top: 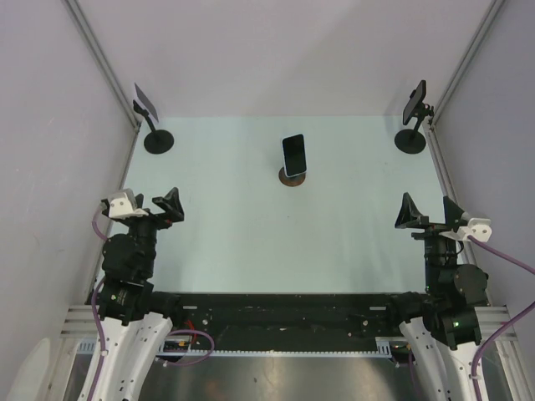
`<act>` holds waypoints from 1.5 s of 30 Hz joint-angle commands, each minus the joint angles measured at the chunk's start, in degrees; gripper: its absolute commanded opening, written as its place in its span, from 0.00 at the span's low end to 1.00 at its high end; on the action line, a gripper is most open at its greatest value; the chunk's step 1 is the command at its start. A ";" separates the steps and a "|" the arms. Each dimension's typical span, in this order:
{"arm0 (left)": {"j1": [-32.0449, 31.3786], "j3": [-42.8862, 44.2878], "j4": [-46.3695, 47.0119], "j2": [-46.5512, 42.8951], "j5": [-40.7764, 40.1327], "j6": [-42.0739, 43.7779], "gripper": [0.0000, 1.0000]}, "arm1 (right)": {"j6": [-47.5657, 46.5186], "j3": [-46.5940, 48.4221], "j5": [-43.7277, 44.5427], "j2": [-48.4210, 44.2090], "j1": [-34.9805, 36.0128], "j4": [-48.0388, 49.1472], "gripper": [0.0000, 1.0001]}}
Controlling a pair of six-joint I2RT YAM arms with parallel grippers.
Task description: Remove the phone from the phone stand
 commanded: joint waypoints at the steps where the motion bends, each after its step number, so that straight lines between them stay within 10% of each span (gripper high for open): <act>1: 0.46 0.36 1.50 0.32 1.49 -0.97 1.00 | -0.43 -0.61 -0.86 0.15 -0.06 3.44 1.00; 15: -0.25 -0.08 1.76 -0.38 1.41 -1.32 1.00 | 7.38 3.77 -8.84 9.45 -0.15 0.12 1.00; 28: -2.26 -0.43 1.76 -3.10 1.23 -1.67 1.00 | 17.59 12.83 -26.26 43.46 0.38 4.23 1.00; 45: -4.11 -0.60 1.67 -2.93 0.26 -1.76 1.00 | 5.02 27.24 -34.34 81.61 7.41 26.73 1.00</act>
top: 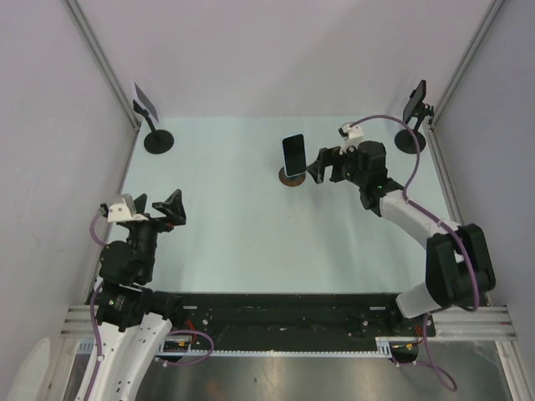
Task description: Remove the phone from the phone stand
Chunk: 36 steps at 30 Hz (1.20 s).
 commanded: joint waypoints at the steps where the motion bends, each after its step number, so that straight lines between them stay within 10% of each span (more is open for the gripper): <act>1: -0.53 -0.30 1.26 -0.11 -0.24 -0.80 1.00 | -5.10 6.68 -5.34 6.28 0.70 8.57 1.00; 36: -1.23 -0.39 1.43 0.77 -0.15 -0.36 1.00 | -11.06 25.23 21.38 25.29 12.30 6.83 1.00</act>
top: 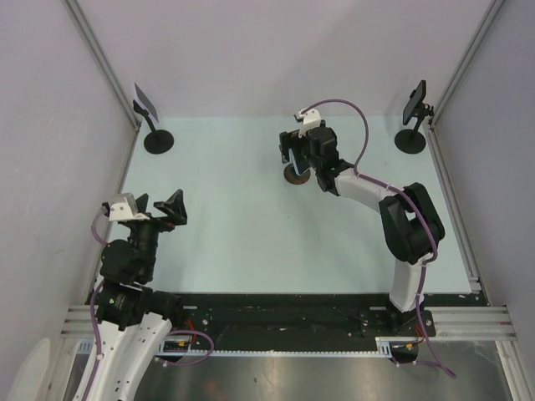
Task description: Remove the phone from the phone stand
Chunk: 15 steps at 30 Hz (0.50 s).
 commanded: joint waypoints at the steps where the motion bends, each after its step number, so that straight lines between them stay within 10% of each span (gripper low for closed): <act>1: -0.38 -0.36 1.32 0.20 0.33 -0.30 1.00 | -3.65 2.17 0.52 -1.52 0.98 -3.03 1.00; 15: -0.73 -0.45 1.50 0.20 0.86 -0.21 1.00 | -10.42 2.17 -17.31 -5.65 -5.52 -10.95 1.00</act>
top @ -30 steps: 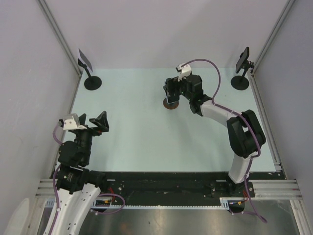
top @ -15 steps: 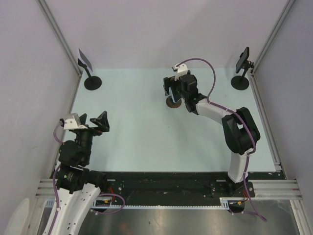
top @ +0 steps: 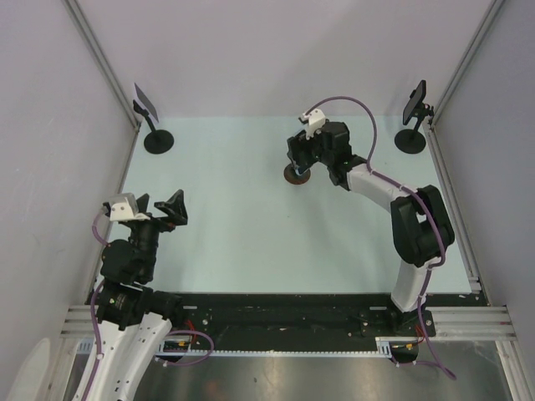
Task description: Remove the phone from the phone stand
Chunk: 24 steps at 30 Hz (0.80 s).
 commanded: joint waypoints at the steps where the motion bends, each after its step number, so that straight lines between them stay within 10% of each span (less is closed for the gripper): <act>1: -0.45 -0.32 1.48 0.11 0.99 -0.21 1.00 | -2.81 2.06 -8.96 -2.53 -2.53 -0.11 1.00; 24: -0.53 -0.32 2.00 1.52 3.54 0.58 1.00 | -7.74 7.24 -19.53 6.44 -5.34 1.65 1.00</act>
